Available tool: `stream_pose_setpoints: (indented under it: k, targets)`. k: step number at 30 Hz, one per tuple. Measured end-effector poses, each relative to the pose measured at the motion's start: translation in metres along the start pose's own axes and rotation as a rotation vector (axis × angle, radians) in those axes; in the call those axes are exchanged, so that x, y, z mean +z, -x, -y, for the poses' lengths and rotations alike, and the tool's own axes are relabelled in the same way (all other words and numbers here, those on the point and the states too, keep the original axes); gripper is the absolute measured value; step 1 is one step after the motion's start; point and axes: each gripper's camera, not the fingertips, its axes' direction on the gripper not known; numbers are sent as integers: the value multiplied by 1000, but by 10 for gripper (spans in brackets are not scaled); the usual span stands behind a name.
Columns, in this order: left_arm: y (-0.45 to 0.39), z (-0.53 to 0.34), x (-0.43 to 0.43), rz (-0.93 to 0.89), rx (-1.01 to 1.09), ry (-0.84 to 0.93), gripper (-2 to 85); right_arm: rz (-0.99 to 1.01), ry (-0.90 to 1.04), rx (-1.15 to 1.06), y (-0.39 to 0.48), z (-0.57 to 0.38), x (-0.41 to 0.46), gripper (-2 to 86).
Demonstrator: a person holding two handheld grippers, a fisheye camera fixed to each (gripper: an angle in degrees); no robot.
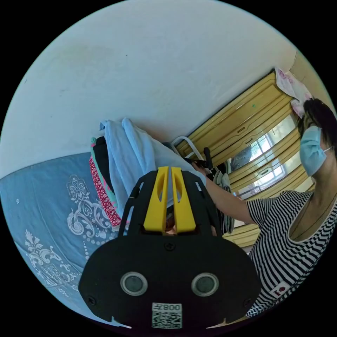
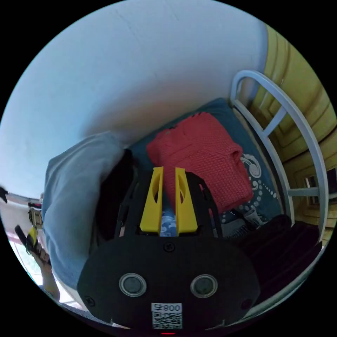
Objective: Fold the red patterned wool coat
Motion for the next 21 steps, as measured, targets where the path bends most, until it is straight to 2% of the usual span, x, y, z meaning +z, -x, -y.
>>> stream_pose_setpoints:
  k: [5,10,13,17,21]
  targets:
    - [30,-31,-19,-38,-59,0,5,-28,-27,219,-90,16,30,105]
    - [68,-67,-26,-117,-174,-4,2,-78,-49,348,-163,16,46,116]
    - [86,-88,-30,-138,-212,-12,2,-90,-5,361,-197,18,62,126]
    - [113,-109,-35,-162,-242,-15,3,54,-13,429,-245,19,70,124]
    - [139,-132,-37,-206,-258,-20,3,66,-7,404,-275,17,67,112]
